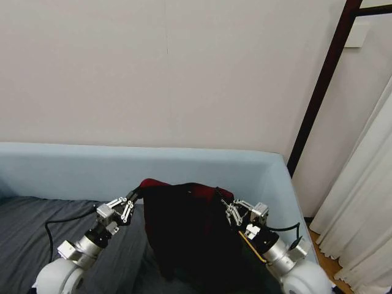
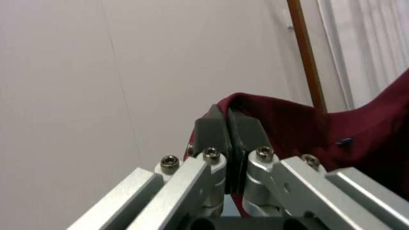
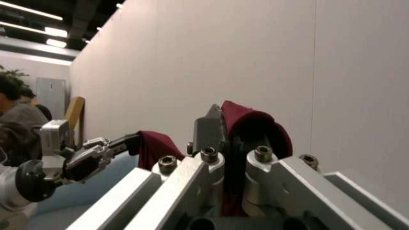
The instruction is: Pick up the clothes from the sofa and hang them on the clothes hanger.
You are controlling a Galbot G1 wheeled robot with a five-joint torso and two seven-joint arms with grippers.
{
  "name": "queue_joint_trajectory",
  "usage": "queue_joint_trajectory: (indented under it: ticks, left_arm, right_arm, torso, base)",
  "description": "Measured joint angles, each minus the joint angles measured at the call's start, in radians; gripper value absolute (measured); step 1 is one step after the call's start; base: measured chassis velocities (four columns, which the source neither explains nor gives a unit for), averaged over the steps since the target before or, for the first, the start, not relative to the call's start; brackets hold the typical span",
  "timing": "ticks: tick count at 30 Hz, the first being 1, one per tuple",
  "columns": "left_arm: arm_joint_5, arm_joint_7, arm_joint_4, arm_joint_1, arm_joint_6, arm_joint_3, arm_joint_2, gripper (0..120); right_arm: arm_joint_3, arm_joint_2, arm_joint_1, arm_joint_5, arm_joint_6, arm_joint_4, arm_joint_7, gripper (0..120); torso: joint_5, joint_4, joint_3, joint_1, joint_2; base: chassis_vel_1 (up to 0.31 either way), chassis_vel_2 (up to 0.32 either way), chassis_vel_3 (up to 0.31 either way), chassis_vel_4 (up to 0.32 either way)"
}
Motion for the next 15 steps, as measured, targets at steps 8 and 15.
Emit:
queue_joint_trajectory:
  ticks: [8,15]
  left_arm:
    - [-0.142,-0.113,-0.077,-0.097,0.023,-0.013,0.160,0]
    - [-0.261,-0.131,-0.114,-0.153,0.044,-0.066,0.353,0]
  right_arm:
    - [0.025,-0.128,0.179,0.166,-0.018,0.087,0.008,0]
    - [0.000,-0.196,0.385,0.249,-0.058,0.085,0.022,0]
  torso:
    - [-0.0002,-0.0002,0.000,0.000,0.000]
    - [0.0005,0.0000,0.000,0.000,0.000]
  base:
    - [0.000,0.000,0.000,0.000]
    - [0.000,0.000,0.000,0.000]
